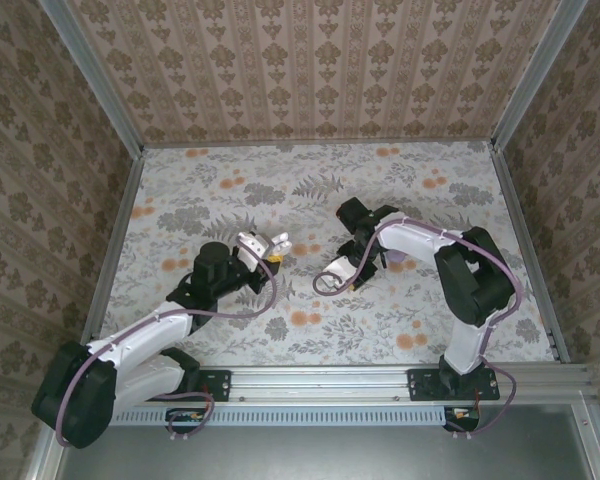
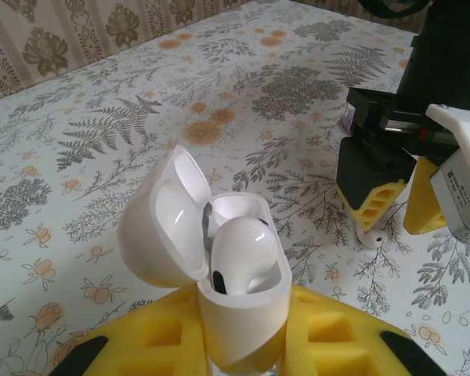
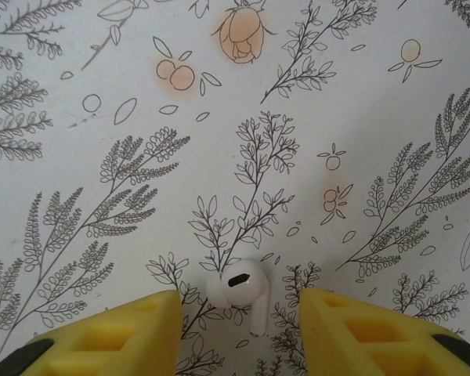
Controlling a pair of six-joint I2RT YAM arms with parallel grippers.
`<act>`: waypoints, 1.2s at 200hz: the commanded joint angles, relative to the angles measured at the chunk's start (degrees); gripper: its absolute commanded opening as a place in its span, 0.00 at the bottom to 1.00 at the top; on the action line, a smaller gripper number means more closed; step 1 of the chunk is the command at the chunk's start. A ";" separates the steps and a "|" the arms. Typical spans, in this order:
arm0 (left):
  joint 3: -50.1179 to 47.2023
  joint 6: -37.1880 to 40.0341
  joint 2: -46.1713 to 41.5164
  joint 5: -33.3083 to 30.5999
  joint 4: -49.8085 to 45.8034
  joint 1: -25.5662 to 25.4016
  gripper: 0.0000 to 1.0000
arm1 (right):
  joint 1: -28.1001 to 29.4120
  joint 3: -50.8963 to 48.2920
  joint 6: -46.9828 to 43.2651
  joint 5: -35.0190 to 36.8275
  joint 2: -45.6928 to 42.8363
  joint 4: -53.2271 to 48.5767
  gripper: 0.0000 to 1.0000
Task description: Insert the wireless bluetooth earbuds into the charging case
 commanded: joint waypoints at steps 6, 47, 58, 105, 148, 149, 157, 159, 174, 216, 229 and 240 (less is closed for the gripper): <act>-0.03 0.28 -0.36 0.10 -1.02 0.60 0.20 | 0.48 1.58 -4.12 0.35 1.66 -1.83 0.43; 0.06 0.01 -0.25 0.37 -1.08 0.69 0.20 | 0.74 2.17 -5.80 0.18 2.97 -2.15 0.42; 0.08 0.01 -0.25 0.41 -1.00 0.75 0.20 | 0.83 2.28 -6.10 0.08 3.24 -2.48 0.42; 0.23 0.01 0.02 0.63 -1.04 0.80 0.21 | 0.96 2.78 -6.57 0.64 4.74 -2.50 0.42; 0.63 -0.09 0.44 0.87 -1.17 0.89 0.21 | 0.92 3.96 -6.31 1.70 6.46 -3.29 0.36; 0.61 -0.08 0.45 0.89 -1.17 0.89 0.21 | 0.92 3.96 -6.31 1.71 6.50 -3.25 0.36; 0.59 -0.08 0.45 0.90 -1.25 0.97 0.20 | 0.92 3.80 -6.31 1.80 6.64 -3.04 0.35; 0.59 -0.08 0.45 0.90 -1.26 0.97 0.20 | 0.87 3.83 -6.31 1.76 6.78 -2.96 0.34; 0.67 -0.08 0.54 0.98 -1.26 1.01 0.20 | 0.92 3.87 -6.31 2.22 6.98 -2.77 0.32; 1.07 -0.12 1.45 1.32 -1.08 1.26 0.20 | 0.92 4.29 -5.74 2.46 6.93 -2.68 0.27; 1.19 -0.16 1.90 1.51 -0.92 1.33 0.21 | 0.92 4.31 -5.27 2.53 6.80 -2.58 0.25; 1.36 -0.17 2.29 1.69 -0.91 1.41 0.20 | 0.92 4.16 -4.99 2.69 6.55 -2.58 0.23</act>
